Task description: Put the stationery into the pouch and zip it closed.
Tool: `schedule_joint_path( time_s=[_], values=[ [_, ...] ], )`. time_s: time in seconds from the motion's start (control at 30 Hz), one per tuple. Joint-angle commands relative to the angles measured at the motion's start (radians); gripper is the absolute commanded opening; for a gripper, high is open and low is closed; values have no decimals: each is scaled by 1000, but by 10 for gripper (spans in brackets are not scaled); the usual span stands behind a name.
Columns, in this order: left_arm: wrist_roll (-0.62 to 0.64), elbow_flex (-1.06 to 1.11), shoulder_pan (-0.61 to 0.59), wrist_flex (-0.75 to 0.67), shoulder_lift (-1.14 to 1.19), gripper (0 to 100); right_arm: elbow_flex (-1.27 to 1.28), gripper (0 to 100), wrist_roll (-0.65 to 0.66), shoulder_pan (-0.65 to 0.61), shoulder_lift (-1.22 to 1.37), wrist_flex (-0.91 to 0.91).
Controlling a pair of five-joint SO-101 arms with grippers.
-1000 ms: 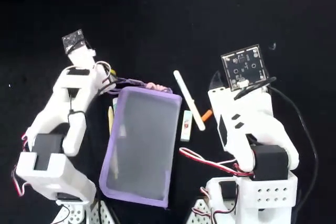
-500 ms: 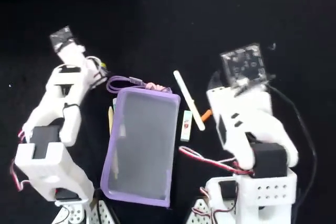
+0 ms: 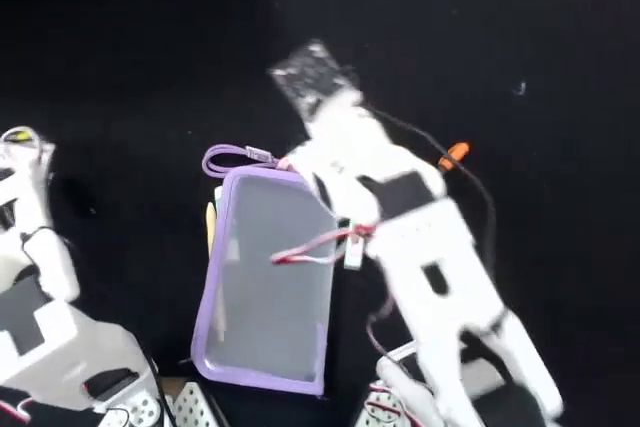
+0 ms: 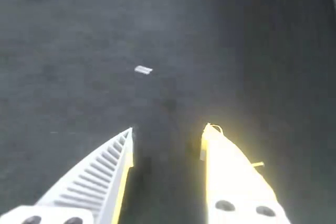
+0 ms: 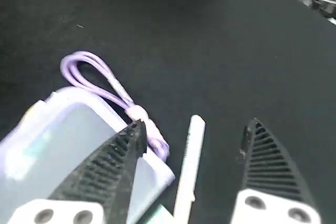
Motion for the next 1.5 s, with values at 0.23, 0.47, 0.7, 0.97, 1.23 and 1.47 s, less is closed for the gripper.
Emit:
schedule_joint_path(
  time_s=[0.23,0.47,0.7,0.97,1.23,1.47],
  values=[
    [52,-196,-85,-20,256,209,-538,293,2,-123,608,-29],
    [94,-265,-104,60,304,209,-829,293,3,-140,966,-18],
    [106,-278,-101,84,304,210,-1148,293,5,-169,1208,138],
    [106,-274,-101,84,304,210,-1412,293,87,-192,1417,325],
    [106,-274,-101,91,302,210,-1673,293,109,-210,1492,569],
    [106,-272,-101,91,296,210,-1810,293,118,-210,1543,718]
  ],
)
